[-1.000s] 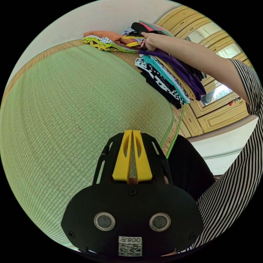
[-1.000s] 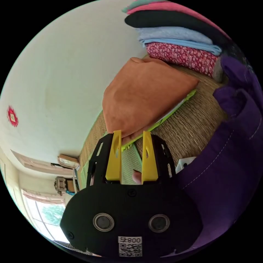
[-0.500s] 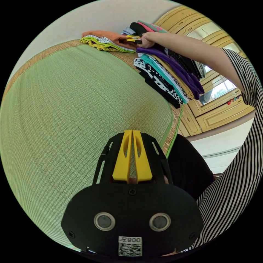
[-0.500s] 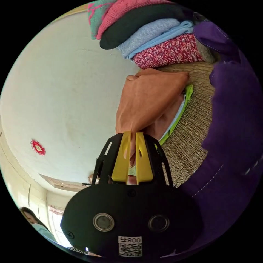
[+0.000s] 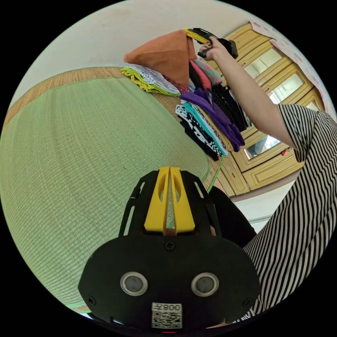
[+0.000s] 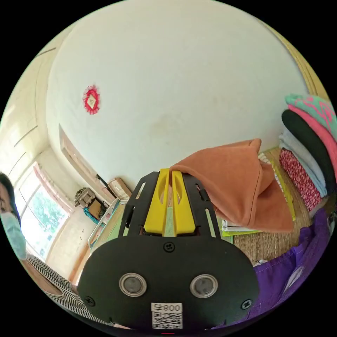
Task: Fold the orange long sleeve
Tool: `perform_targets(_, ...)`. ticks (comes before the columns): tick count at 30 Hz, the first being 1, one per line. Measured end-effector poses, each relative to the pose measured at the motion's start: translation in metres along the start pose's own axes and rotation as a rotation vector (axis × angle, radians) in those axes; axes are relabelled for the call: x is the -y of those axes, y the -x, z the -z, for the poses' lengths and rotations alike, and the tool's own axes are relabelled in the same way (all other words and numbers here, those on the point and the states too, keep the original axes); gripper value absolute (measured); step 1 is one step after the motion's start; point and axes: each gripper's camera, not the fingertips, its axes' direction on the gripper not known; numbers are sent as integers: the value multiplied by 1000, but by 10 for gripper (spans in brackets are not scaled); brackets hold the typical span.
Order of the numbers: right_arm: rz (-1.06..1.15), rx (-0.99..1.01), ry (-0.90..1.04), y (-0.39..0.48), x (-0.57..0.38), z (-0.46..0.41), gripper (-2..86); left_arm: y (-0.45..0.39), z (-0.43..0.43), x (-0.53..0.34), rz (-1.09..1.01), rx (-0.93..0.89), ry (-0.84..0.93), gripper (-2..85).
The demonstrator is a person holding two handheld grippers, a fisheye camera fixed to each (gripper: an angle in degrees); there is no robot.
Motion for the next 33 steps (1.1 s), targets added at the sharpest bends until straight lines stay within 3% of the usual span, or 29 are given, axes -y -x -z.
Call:
perform_targets(3,157,111,-22,76,-14,31,4,11,49,-17,49,19,-80,1)
perform_targets(8,395,222,148,211,-91,41,3,26,123,-57,147,-6,-187,2)
perform_targets(14,84,341,449,226,-226,-19,4,44,167,-109,307,-87,-214,2)
perform_targets(16,-94,465,436,212,-259,-37,4,47,169,-115,326,-92,-186,2)
perform_targets(18,-104,491,376,226,-261,-36,4,49,174,-113,337,-127,-176,1)
perform_targets(26,495,401,334,417,-223,-32,5,35,231,-93,250,-213,-357,1)
perform_targets(28,672,358,435,471,-257,-60,7,40,250,-115,300,-177,-393,1)
perform_targets(32,733,357,709,503,-364,-151,9,68,287,-210,553,13,-413,4)
perform_targets(33,697,372,851,498,-411,-193,10,75,295,-236,637,26,-402,5)
